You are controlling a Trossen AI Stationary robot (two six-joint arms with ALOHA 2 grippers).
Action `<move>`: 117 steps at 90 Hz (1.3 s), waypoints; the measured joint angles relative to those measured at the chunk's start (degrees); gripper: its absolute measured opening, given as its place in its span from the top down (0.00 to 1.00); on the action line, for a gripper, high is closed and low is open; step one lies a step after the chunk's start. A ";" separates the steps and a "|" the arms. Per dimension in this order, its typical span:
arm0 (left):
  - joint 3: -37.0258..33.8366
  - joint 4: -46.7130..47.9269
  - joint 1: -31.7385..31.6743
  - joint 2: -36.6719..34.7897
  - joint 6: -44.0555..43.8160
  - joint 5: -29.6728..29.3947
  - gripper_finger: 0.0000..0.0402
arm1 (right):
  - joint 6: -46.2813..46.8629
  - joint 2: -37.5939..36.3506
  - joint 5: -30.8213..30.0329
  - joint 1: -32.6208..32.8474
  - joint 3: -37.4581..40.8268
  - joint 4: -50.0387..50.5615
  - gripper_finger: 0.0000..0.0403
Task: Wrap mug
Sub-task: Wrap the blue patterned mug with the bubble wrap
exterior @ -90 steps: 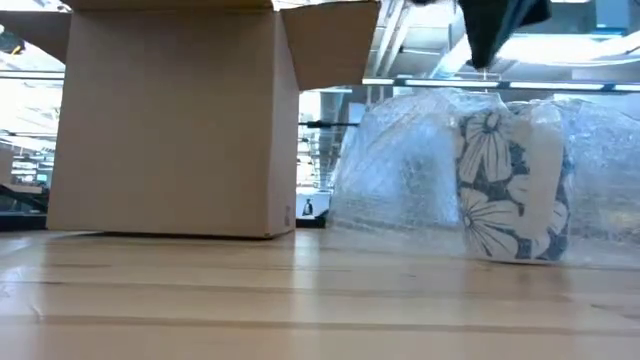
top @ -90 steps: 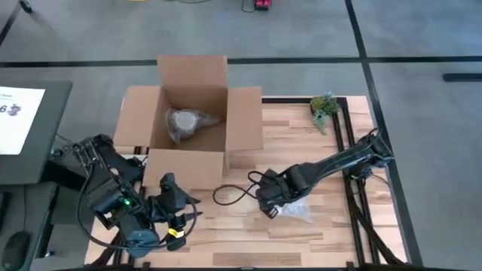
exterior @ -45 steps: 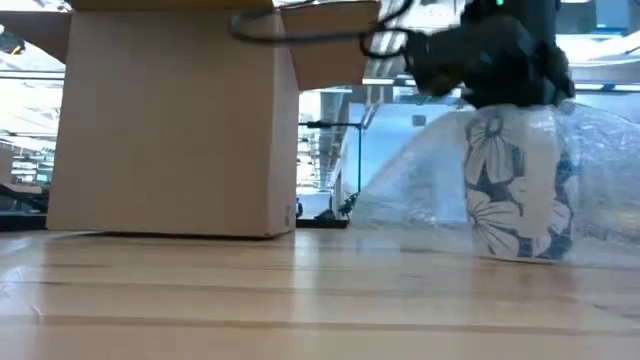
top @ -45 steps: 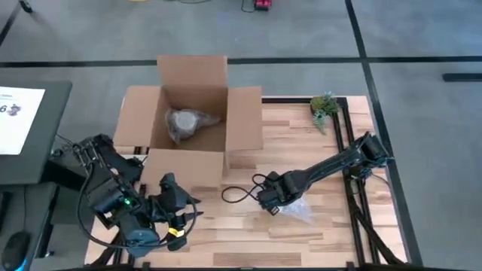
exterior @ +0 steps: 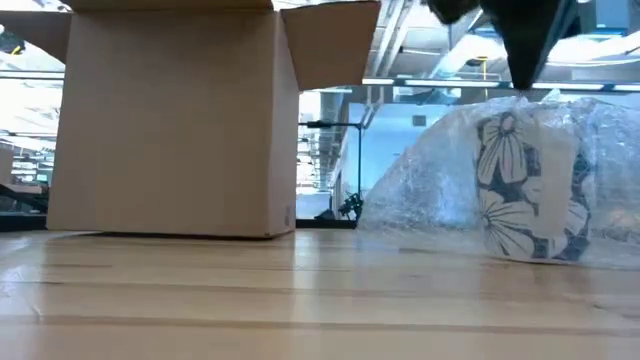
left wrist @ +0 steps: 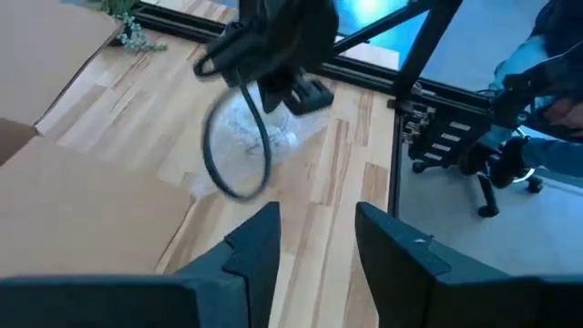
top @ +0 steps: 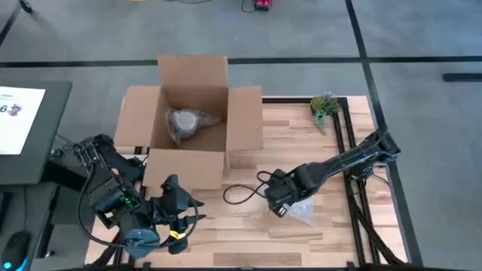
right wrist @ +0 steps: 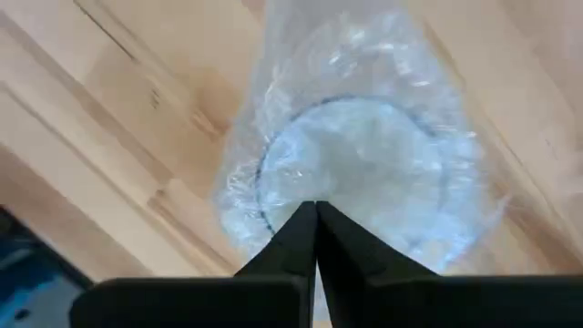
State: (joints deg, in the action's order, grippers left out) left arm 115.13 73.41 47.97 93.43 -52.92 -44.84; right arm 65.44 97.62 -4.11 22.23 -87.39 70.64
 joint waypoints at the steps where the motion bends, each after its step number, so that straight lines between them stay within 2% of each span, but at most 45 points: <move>1: 0.00 0.02 -0.03 0.00 -0.01 0.00 0.69 | 0.22 -0.31 -0.41 0.08 0.00 -0.08 1.00; 13: 0.00 -0.07 -0.38 0.00 0.23 0.00 0.69 | 0.96 -3.19 -6.48 0.66 -0.07 -2.63 1.00; 20: 0.00 -0.07 -0.47 0.00 0.23 0.00 0.69 | 0.12 -3.53 -7.53 0.15 0.19 -5.36 1.00; 33: 0.00 -0.05 -0.85 0.02 0.28 0.00 0.69 | -1.63 -3.15 -7.02 -1.81 5.57 -9.82 1.00; 54: 0.00 -0.11 -1.10 0.00 -0.05 0.02 0.69 | 2.06 -2.82 -3.13 -3.00 18.05 -18.44 1.00; 74: 0.00 -1.21 -1.55 0.01 0.02 0.02 0.69 | 4.14 -2.82 -1.79 -2.42 23.78 -24.22 1.00; 90: 0.00 -1.36 -1.88 0.00 0.21 0.02 0.69 | 0.93 -2.94 1.63 -2.52 22.38 -23.25 1.00; 117: 0.00 -1.64 -2.02 0.01 0.04 0.02 0.69 | -0.65 -3.26 2.46 -1.97 6.23 -3.33 1.00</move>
State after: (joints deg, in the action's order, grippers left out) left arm 115.13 71.77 45.95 93.44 -52.88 -44.82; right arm 64.79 94.37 -1.65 20.26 -81.16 67.31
